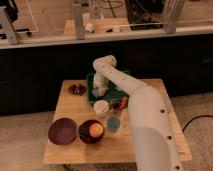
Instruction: Wipe tray with sponge
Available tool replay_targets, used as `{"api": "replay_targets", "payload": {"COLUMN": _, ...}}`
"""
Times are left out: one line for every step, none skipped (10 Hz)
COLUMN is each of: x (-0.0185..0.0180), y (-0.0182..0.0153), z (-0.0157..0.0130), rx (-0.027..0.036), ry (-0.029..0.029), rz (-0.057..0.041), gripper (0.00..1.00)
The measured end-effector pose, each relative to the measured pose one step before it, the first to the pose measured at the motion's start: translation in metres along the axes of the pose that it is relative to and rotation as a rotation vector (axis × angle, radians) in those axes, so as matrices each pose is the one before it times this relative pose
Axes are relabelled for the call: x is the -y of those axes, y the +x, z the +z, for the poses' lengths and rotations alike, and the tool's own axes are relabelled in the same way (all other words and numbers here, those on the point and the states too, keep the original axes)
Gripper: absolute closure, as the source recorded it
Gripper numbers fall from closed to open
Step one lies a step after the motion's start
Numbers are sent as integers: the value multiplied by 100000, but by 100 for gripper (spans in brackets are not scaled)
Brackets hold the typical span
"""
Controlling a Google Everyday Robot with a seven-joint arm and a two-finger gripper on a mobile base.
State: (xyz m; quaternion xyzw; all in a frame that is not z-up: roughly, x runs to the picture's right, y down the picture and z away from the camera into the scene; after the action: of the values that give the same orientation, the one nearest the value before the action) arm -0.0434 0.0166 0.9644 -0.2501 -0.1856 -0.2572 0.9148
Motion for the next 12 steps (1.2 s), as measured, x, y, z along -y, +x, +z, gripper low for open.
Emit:
{"api": "replay_targets", "payload": {"x": -668, "y": -820, "z": -103, "rx": 697, "ry": -609, "rz": -1853, "gripper": 100}}
{"api": "replay_targets", "payload": {"x": -501, "y": -536, "z": 89, "rx": 561, "ry": -806, "rz": -737, "gripper": 100}}
{"api": "replay_targets", "payload": {"x": -657, "y": 36, "z": 129, "rx": 170, "ry": -1050, "rz": 457, "gripper": 100}}
{"api": "replay_targets", "payload": {"x": -706, "y": 395, "z": 57, "rx": -72, "ry": -1054, "rz": 1031, "gripper": 100}}
{"api": "replay_targets", "payload": {"x": -565, "y": 724, "z": -32, "rx": -368, "ry": -403, "rz": 1583, "gripper": 100}}
{"api": "replay_targets", "payload": {"x": -909, "y": 1330, "z": -117, "rx": -1012, "ry": -962, "rz": 2853, "gripper": 100}}
{"api": "replay_targets", "payload": {"x": -430, "y": 1130, "z": -175, "rx": -1024, "ry": -164, "rz": 2566, "gripper": 100}}
{"api": "replay_targets", "payload": {"x": -145, "y": 956, "z": -203, "rx": -872, "ry": 220, "rz": 1850, "gripper": 100}}
{"api": "replay_targets", "payload": {"x": -2, "y": 920, "z": -128, "rx": -883, "ry": 243, "rz": 1717, "gripper": 100}}
{"api": "replay_targets", "payload": {"x": 433, "y": 456, "z": -61, "rx": -598, "ry": 341, "rz": 1074, "gripper": 100}}
{"api": "replay_targets", "payload": {"x": 637, "y": 185, "z": 61, "rx": -46, "ry": 519, "rz": 933, "gripper": 100}}
{"api": "replay_targets", "payload": {"x": 635, "y": 312, "z": 41, "rx": -102, "ry": 525, "rz": 993, "gripper": 100}}
